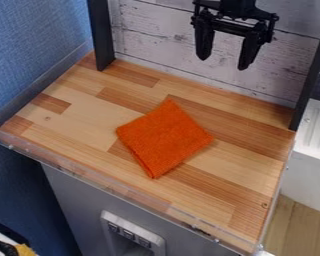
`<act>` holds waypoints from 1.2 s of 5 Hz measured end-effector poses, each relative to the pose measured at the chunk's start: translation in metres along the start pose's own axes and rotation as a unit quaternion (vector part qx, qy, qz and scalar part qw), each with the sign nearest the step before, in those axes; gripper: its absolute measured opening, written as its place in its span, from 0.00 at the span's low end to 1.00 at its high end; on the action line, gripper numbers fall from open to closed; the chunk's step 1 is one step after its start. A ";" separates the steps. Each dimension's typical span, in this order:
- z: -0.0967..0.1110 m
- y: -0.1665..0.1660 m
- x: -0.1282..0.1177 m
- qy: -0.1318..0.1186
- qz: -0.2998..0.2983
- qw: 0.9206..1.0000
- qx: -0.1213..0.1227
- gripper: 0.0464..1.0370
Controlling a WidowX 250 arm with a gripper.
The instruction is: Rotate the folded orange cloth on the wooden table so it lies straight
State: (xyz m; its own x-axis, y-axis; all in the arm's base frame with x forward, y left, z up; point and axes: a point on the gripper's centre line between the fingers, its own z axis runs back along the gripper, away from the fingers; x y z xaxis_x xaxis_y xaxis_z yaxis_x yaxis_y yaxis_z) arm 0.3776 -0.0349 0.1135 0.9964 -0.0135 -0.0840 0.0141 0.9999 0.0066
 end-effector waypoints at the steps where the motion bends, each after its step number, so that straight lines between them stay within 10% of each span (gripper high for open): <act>1: -0.014 -0.001 -0.007 0.013 -0.030 0.999 -0.003 0.96; 6: -0.010 0.033 -0.053 -0.069 -0.292 0.954 0.007 0.93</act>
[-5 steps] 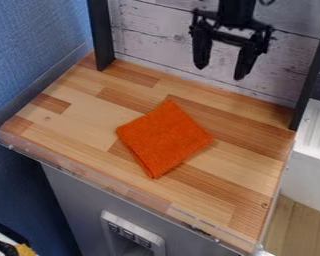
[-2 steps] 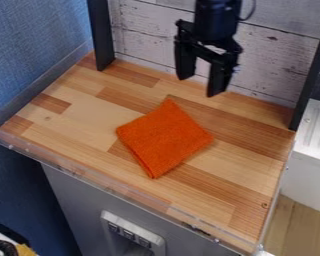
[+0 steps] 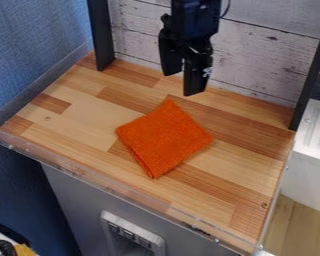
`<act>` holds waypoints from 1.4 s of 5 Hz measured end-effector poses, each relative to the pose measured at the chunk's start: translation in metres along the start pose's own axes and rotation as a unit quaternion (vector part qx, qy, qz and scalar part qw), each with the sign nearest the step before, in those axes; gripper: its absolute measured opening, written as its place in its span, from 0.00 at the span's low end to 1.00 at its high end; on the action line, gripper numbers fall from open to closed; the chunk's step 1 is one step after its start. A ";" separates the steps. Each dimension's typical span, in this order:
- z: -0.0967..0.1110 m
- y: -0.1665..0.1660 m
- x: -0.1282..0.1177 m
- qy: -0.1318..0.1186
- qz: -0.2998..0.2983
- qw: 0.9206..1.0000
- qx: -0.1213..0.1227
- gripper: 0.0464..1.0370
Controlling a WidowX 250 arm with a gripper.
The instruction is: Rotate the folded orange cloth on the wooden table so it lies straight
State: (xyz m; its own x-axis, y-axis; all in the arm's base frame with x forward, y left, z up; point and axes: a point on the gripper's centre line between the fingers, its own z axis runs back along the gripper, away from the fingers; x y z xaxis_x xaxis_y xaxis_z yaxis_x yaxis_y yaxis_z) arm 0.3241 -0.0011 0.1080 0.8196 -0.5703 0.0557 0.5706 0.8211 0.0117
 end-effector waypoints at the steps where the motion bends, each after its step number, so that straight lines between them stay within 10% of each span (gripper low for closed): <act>1: -0.005 0.002 -0.005 -0.004 -0.032 0.999 -0.003 0.65; 3: -0.022 0.002 -0.011 -0.010 -0.072 0.997 -0.009 0.12; 7: -0.066 0.002 -0.012 0.042 -0.078 0.995 -0.043 0.01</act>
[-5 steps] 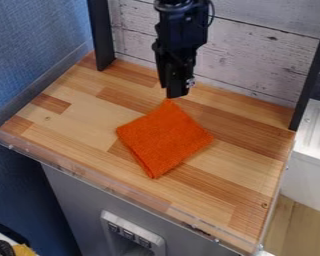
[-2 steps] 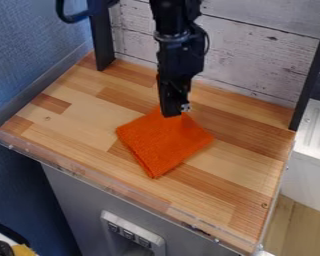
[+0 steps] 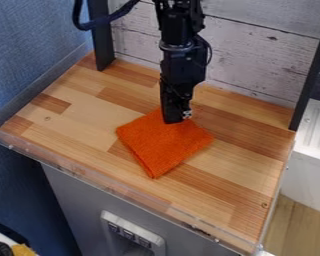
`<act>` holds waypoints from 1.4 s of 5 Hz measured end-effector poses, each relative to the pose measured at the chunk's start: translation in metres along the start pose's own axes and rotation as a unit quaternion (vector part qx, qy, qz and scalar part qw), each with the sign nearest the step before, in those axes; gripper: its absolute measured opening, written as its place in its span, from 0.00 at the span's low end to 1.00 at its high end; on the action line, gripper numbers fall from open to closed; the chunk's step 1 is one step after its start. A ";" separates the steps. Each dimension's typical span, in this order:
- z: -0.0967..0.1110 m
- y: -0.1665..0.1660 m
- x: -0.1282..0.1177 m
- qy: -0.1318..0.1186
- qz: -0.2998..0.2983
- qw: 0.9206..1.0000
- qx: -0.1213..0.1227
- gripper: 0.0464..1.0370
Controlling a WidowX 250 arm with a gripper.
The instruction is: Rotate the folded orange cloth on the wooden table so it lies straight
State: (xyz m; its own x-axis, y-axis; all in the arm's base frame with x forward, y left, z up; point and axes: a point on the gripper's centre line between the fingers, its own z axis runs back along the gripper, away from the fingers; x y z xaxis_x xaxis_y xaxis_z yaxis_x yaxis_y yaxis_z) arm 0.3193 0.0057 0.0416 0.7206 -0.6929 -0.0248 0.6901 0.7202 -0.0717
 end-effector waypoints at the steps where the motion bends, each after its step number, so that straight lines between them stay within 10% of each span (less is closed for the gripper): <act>1: -0.004 -0.001 0.001 0.015 -0.002 1.000 0.006 0.01; 7: -0.032 0.000 0.013 -0.013 0.038 0.996 0.080 0.01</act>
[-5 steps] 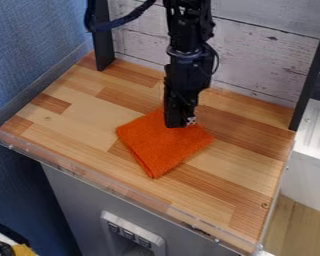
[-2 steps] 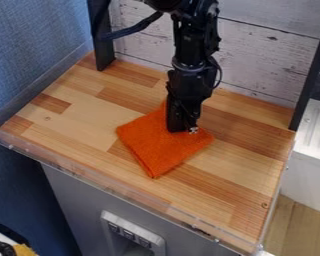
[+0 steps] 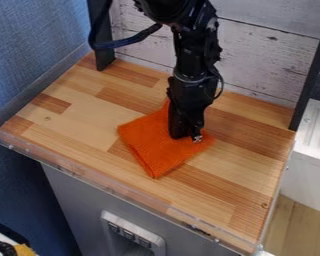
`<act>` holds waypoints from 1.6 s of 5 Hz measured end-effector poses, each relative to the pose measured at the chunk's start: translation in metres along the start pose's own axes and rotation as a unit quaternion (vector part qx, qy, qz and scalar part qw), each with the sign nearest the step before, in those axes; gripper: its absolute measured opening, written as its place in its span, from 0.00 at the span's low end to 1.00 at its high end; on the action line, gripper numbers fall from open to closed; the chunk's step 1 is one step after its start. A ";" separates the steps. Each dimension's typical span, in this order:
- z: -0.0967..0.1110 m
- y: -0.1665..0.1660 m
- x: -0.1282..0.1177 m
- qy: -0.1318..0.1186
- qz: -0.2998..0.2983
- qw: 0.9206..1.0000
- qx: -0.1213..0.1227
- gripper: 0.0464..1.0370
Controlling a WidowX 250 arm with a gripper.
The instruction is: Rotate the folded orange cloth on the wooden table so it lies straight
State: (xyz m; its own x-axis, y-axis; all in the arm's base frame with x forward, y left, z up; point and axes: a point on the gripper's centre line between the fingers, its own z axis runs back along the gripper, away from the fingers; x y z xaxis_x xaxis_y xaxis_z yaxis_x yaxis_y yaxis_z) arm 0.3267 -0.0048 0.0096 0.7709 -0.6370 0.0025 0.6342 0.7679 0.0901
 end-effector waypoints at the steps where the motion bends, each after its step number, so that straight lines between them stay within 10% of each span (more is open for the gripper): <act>1: 0.000 -0.004 -0.002 -0.018 0.048 0.999 0.001 0.01; 4: -0.001 -0.012 -0.008 -0.031 0.227 0.973 -0.038 0.01; 8: 0.002 -0.024 -0.015 0.033 0.350 0.934 -0.065 0.01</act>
State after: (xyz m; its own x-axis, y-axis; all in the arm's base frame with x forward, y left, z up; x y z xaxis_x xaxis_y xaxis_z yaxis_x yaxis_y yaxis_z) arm 0.2995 -0.0134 0.0090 0.9986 0.0262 -0.0457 -0.0278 0.9991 -0.0331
